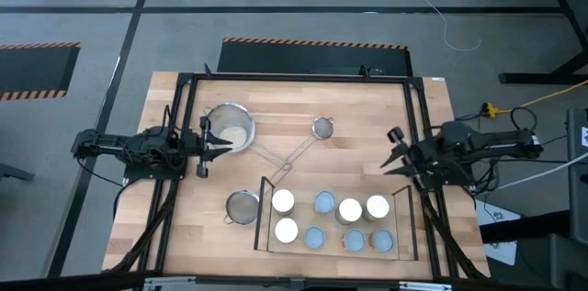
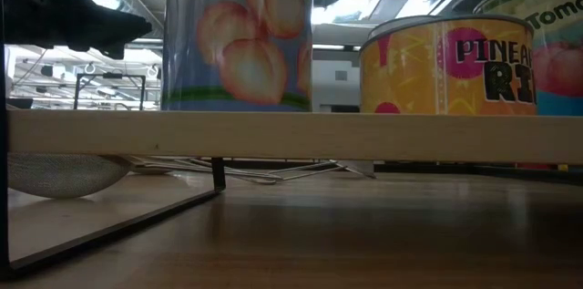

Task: Pick and place cans onto a shelf
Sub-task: Return to Home Position

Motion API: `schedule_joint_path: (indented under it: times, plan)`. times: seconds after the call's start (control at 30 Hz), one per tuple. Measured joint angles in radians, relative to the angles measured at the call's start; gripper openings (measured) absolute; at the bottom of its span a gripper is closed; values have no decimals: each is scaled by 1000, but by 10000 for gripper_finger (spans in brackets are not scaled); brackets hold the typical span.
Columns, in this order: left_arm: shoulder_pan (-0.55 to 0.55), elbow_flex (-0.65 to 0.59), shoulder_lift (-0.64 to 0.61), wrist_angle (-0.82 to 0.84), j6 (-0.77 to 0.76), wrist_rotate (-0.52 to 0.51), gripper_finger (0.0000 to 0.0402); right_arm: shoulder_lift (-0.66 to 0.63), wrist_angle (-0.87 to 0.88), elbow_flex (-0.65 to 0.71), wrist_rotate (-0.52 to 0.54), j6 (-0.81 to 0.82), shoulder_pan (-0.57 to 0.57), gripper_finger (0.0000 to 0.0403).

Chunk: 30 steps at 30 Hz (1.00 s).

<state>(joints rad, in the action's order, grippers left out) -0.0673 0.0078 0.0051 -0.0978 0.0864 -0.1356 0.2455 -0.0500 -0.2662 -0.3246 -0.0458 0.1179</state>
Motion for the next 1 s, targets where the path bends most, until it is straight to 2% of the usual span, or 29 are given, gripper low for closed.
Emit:
schedule_joint_path:
  times: [0.23,0.43,0.6,0.8,1.0]
  plan:
    - [0,0,0,0,1,0,69,0,-186,130,16,-41,-83,91]
    - [0,0,0,1,1,0,69,0,-193,186,8,-28,-188,91]
    - [0,0,0,12,0,0,69,0,-195,204,-77,-10,-246,90]
    - [0,0,0,15,-6,0,69,-11,-239,256,-87,41,-276,91]
    - [0,0,0,20,-6,0,69,-76,-238,260,-102,45,-279,91]
